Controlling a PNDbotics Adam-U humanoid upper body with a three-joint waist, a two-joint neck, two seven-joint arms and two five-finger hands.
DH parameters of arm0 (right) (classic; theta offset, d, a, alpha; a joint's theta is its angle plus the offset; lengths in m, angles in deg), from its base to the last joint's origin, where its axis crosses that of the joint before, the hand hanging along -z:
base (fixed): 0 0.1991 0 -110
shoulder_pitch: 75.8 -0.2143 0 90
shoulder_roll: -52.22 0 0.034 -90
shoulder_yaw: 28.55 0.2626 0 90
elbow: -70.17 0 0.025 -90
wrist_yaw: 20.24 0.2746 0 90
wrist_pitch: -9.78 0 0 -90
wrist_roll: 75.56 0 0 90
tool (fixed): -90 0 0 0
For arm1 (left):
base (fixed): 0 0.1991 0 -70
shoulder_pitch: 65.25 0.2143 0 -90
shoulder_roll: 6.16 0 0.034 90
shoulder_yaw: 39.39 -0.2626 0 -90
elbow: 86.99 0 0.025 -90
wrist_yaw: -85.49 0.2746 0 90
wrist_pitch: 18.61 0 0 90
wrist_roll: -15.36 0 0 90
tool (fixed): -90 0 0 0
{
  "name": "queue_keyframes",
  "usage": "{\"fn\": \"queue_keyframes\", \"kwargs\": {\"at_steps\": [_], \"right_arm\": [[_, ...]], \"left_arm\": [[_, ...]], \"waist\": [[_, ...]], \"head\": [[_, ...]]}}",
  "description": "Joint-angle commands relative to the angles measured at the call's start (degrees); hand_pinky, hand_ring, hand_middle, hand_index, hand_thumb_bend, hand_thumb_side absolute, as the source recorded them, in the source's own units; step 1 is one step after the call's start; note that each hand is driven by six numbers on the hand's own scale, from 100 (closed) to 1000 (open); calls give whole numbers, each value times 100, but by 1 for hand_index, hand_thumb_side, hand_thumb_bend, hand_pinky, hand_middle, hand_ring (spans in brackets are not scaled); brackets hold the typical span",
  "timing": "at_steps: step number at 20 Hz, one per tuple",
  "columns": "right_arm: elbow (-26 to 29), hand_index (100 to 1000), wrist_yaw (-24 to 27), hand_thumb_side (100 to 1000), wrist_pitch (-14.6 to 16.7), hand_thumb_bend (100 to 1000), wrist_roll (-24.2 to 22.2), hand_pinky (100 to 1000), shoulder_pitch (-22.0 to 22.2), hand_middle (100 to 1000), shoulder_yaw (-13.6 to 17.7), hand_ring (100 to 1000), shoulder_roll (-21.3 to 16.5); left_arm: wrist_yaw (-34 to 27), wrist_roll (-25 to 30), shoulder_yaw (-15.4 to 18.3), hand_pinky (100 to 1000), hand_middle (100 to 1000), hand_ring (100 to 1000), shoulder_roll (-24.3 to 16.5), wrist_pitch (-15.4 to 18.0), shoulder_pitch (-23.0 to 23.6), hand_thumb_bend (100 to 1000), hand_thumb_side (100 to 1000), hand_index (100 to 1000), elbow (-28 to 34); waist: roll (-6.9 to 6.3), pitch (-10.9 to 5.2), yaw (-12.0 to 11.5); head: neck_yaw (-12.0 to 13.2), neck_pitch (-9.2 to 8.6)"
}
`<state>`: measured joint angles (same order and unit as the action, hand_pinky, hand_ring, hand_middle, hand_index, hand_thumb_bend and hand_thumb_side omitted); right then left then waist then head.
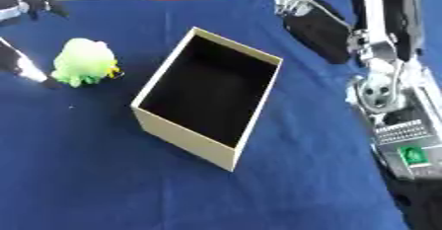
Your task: Pick up objects on the table and place them in the box.
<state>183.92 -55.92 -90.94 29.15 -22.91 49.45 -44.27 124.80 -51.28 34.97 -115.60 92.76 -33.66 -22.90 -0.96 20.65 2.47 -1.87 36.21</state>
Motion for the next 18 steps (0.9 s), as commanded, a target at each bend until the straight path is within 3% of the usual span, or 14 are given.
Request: {"fn": "queue_keyframes", "kwargs": {"at_steps": [1,8,13,18], "right_arm": [[85,888,42,546,3,100,-8,888,-75,754,34,746,-75],[85,888,39,547,11,100,-5,888,-66,753,33,744,-56],[85,889,47,548,18,100,13,888,-55,752,29,743,-38],[85,890,57,549,16,100,37,888,-54,752,31,742,-39]], "left_arm": [[-134,136,61,662,767,834,-139,-5,-107,885,402,846,86],[-367,248,118,653,760,824,65,-108,-239,881,426,847,-77],[-140,232,141,653,763,825,365,-204,-416,854,416,848,-324],[68,193,191,641,753,815,593,-181,-488,746,350,844,-690]], "waist": [[-10,-126,-2],[-22,-132,13],[-36,-118,53],[-54,-95,100]], "head": [[15,23],[28,31],[65,51],[73,81]]}}
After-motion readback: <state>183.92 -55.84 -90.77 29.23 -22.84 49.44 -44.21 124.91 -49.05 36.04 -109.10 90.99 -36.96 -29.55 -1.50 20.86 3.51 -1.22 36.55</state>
